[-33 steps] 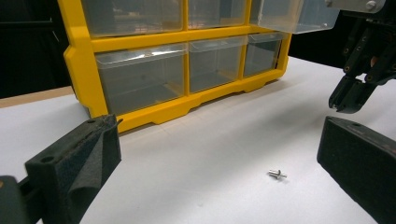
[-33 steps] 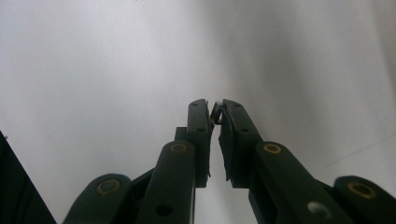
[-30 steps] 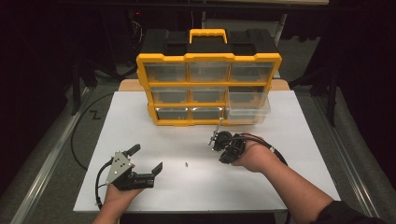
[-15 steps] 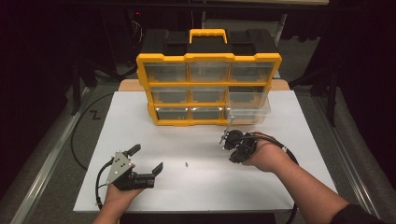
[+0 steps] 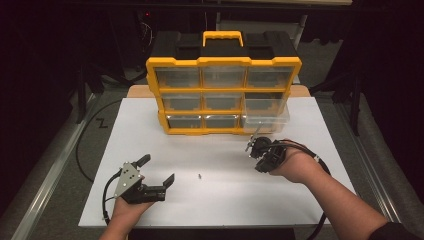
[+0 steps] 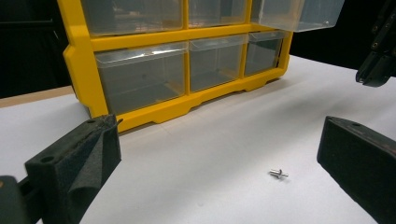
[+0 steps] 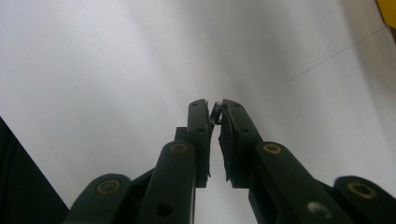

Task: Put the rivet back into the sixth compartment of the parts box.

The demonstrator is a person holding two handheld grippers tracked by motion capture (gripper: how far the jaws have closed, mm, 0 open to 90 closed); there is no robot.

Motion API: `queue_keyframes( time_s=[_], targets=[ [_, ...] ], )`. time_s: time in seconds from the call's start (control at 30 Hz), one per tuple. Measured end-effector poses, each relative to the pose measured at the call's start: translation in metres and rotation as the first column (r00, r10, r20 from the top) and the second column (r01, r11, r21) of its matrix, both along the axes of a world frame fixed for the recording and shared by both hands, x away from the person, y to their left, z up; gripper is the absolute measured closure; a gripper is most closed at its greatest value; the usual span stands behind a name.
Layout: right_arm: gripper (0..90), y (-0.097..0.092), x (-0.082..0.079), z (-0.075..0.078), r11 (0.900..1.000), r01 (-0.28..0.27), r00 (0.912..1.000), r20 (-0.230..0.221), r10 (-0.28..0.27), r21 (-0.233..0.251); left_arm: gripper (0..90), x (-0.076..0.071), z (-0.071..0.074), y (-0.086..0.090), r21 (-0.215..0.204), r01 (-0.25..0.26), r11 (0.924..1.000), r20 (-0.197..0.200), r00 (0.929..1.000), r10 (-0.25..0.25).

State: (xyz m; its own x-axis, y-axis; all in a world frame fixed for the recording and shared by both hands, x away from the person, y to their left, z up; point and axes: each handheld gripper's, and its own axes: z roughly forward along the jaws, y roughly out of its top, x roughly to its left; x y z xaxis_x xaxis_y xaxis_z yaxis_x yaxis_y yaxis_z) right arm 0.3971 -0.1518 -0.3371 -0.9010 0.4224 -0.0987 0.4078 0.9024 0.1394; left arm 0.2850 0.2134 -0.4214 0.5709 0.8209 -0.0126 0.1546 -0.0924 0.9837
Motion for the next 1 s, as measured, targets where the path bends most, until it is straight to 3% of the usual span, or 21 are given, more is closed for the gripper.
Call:
queue_keyframes(
  time_s=[1.0],
  targets=[
    [84.6, -0.024, 0.004, 0.017, 0.9991, 0.035, 0.9992, 0.020, -0.034, -0.024, 0.4, 0.000, 0.000, 0.000, 0.001, -0.005, 1.0000, 0.004, 1.0000, 0.005]
  ],
)
